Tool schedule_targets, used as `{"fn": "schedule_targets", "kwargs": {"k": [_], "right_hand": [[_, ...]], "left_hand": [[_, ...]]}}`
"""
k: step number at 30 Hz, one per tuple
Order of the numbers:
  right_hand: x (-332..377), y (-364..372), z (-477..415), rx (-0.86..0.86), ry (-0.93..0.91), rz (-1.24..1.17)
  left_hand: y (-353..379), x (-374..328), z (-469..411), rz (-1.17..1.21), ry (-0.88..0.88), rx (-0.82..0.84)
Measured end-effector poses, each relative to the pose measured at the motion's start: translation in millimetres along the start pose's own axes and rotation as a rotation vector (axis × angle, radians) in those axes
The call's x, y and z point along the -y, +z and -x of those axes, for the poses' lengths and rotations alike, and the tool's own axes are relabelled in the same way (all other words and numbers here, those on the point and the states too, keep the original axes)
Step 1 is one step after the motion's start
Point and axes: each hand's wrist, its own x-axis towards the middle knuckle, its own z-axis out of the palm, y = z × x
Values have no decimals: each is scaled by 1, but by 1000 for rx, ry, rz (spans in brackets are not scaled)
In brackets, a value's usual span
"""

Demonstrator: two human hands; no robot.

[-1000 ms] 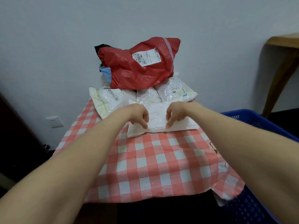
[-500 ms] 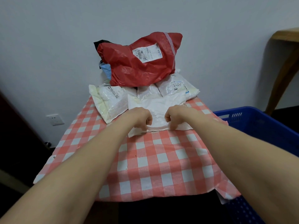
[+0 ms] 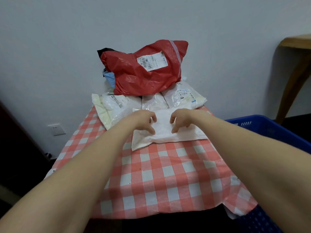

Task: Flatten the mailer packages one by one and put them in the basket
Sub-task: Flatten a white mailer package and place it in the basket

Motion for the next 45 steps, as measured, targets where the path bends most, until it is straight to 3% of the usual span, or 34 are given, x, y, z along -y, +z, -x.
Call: {"fn": "schedule_targets", "kwargs": {"k": [3, 8, 18, 22, 24, 27, 30, 32, 36, 45], "right_hand": [[2, 4, -5, -4, 19, 118], [0, 9, -8, -45, 32, 211], [-10, 12, -18, -63, -26, 174], [-14, -5, -15, -12, -20, -21], [-13, -14, -16, -119, -27, -138], [-4, -19, -20, -235, -32, -34], [4, -11, -23, -113, 4, 144], [4, -4, -27, -125, 4, 231], [0, -1, -30, -161, 13, 251], [-8, 10, -43, -253, 22, 269]], "left_hand": [[6, -1, -6, 5, -20, 61], [11, -4, -13, -63, 0, 23], [14, -3, -22, -50, 35, -13], [1, 6, -16, 280, -7, 54], [-6, 13, -16, 386, -37, -62], [-10, 16, -21, 299, -63, -174], [-5, 12, -28, 115, -69, -67], [1, 12, -33, 20, -74, -8], [7, 10, -39, -126, -58, 20], [17, 4, -51, -202, -56, -53]]}}
